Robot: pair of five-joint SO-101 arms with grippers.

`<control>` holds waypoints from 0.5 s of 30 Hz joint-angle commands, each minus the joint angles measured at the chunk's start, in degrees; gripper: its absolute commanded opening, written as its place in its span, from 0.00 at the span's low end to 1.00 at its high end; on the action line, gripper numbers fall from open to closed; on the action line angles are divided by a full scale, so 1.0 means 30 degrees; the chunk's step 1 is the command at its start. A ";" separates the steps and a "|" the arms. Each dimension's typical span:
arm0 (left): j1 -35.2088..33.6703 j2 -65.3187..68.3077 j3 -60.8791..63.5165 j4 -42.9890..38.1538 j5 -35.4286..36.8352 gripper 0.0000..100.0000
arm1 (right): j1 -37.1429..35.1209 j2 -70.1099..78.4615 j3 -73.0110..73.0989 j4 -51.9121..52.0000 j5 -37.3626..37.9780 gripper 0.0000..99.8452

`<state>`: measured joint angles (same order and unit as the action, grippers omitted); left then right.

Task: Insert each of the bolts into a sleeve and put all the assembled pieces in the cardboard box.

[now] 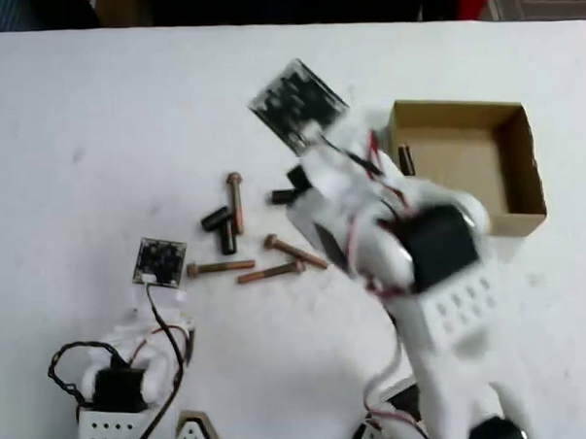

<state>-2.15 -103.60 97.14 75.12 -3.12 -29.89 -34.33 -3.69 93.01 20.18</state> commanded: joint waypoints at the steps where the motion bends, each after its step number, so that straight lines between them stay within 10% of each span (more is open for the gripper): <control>1: -0.0073 -0.0161 -0.0059 -0.0498 -0.0205 0.02 | 0.0190 -0.2564 0.1172 0.0190 0.0000 0.02; 15: -0.0073 -0.0161 -0.0059 -0.0498 -0.0205 0.02 | 0.2828 -1.2850 1.4388 -0.5817 0.0147 0.02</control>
<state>-2.15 -103.60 97.14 75.12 -3.12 -24.00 -67.21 33.76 80.00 20.26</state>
